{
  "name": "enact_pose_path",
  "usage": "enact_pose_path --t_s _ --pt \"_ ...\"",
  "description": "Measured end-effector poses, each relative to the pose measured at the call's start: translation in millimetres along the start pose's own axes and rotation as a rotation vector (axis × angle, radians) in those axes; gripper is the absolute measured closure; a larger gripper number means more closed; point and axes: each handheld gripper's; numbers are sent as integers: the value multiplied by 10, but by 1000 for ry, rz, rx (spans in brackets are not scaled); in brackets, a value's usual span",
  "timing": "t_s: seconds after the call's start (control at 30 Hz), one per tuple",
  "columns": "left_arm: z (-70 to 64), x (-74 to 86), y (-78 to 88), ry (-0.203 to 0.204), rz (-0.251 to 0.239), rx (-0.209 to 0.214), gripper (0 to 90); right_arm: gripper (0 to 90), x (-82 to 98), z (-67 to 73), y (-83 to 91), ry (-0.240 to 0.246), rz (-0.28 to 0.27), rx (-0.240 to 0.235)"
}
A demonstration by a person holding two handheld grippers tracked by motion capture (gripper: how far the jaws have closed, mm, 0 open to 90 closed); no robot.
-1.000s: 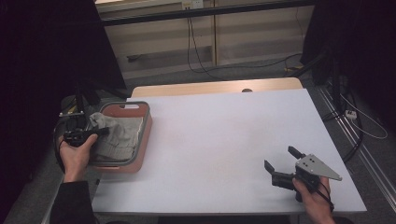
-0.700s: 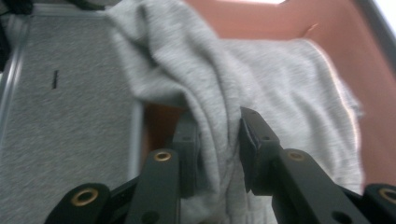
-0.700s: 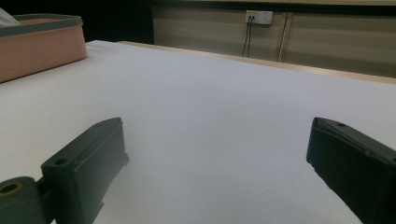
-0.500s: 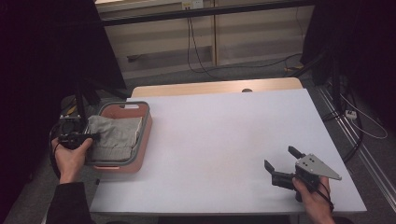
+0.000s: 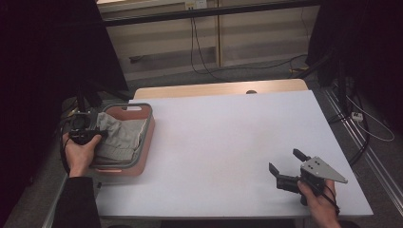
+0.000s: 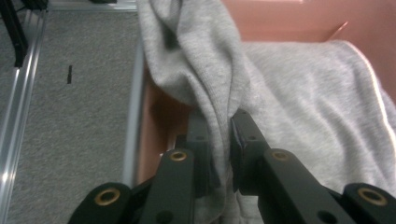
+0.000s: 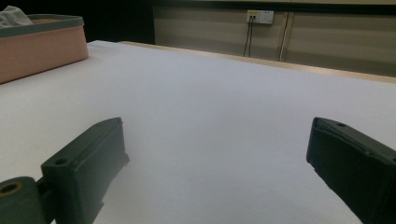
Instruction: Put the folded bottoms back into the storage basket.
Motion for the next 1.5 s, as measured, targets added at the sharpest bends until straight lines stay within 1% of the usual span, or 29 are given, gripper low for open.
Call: enact_pose_path --t_s 0.07,0.1,0.13,0.2,0.27,0.3,0.4,0.43,0.47,0.5,0.57,0.6,0.63,0.67,0.7,0.77,0.87,0.9,0.97,1.0,1.03,1.13,1.17,1.23,1.3,1.37,1.43,1.47,1.5 --pt "3 -5 -6 7 12 -19 797 44 1 1 7 2 -1 -2" --pt "25 -2 1 20 15 -16 788 44 1 1 8 3 -2 -3" --pt "35 3 4 30 8 -17 754 44 1 -1 8 2 -1 -4" --pt "64 7 29 34 -1 -8 705 44 0 0 5 -1 1 -2" --pt "75 2 71 41 -25 -5 644 44 0 4 3 -1 1 -3" --pt "78 -3 91 46 -37 3 630 44 0 4 2 1 2 -3" --pt "74 -30 113 48 -72 23 621 44 1 2 0 3 3 -3" --pt "72 -47 106 44 -68 15 640 44 2 1 -1 2 3 -3" --pt "75 -64 85 45 -72 8 682 45 2 2 -1 2 4 -3" --pt "83 -80 63 48 -62 5 718 45 2 2 -2 2 3 -4" --pt "68 -106 8 46 -37 -23 819 45 3 2 1 4 3 -6" --pt "58 -114 -19 41 -24 -34 848 45 3 3 4 1 3 -7" --pt "46 -120 -46 26 -9 -59 861 45 3 1 4 2 2 -7" --pt "35 -126 -72 17 9 -93 869 45 3 0 4 2 3 -7" --pt "35 -127 -93 10 18 -111 872 45 4 -1 3 1 3 -7" --pt "46 -122 -126 25 28 -117 875 45 4 3 5 2 2 -8" --pt "56 -130 -170 18 62 -133 876 45 4 2 3 1 4 -8" --pt "54 -132 -192 20 63 -138 876 45 3 2 3 1 4 -7" --pt "67 -139 -221 24 76 -128 877 45 4 5 3 2 4 -8" --pt "77 -141 -232 18 89 -130 877 45 3 5 3 2 4 -8" --pt "74 -139 -255 26 88 -124 877 45 3 4 3 2 4 -7" --pt "57 -141 -292 16 108 -127 879 45 5 1 5 2 4 -7" --pt "49 -147 -291 8 126 -132 880 45 5 0 3 2 3 -8" --pt "39 -147 -286 7 129 -134 880 45 5 2 5 2 2 -8" --pt "46 -127 -267 6 133 -124 881 45 5 1 8 3 1 -9" --pt "55 -99 -250 27 111 -105 882 45 6 -2 8 3 2 -8" --pt "53 -97 -211 9 108 -95 881 45 6 0 5 2 3 -6" --pt "35 -96 -204 13 92 -97 881 45 6 1 5 3 4 -6" --pt "30 -98 -187 8 95 -97 880 45 5 3 6 3 3 -7"
Point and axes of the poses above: each handheld gripper's, and its own axes: y roughly backward along the jaws, x roughly out of its underside, z roughly to its left, and after that the axes turned 9 degrees about z, right-handed
